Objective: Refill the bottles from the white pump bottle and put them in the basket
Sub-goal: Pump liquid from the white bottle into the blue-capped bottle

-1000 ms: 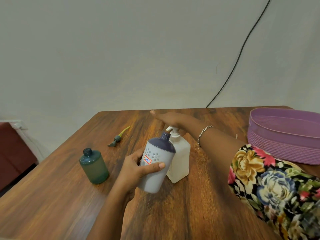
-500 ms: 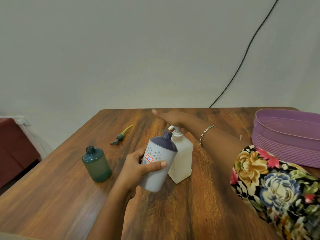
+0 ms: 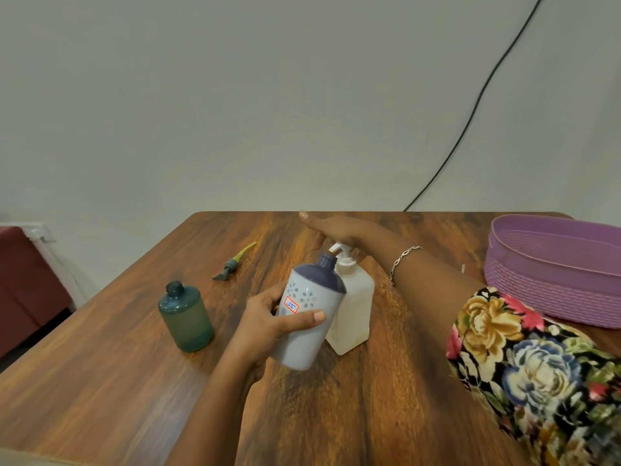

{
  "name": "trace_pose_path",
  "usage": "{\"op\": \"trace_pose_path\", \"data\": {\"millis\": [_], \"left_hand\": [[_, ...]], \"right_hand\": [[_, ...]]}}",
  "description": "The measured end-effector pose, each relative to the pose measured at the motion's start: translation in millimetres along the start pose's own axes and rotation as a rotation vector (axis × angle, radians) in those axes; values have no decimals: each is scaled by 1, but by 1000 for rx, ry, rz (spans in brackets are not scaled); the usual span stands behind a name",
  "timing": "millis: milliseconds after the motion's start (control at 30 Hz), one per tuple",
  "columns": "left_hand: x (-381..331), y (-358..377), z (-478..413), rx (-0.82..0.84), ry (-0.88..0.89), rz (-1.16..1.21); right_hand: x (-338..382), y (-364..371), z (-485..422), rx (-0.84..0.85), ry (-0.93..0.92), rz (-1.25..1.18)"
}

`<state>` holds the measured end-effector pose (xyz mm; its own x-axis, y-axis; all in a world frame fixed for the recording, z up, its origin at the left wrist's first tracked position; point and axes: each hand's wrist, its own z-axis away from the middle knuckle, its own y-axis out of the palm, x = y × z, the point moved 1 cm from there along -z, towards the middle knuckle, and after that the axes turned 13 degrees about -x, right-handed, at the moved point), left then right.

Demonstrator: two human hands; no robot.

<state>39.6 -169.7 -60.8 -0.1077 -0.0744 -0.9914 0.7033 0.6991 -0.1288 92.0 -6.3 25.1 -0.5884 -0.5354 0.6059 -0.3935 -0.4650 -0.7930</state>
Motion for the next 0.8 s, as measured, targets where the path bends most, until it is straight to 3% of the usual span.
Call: {"op": "trace_pose_path", "data": {"millis": [133,400,800], "left_hand": [[2,0,-2,1,-3,-5],[3,-1,-2,20,-3,-13],[7,-6,1,-2,-41,0]], "right_hand": [[2,8,1,-10,-46,158],[-1,-5,4,13,18,-30],[6,18,-1,8,-61,184]]}}
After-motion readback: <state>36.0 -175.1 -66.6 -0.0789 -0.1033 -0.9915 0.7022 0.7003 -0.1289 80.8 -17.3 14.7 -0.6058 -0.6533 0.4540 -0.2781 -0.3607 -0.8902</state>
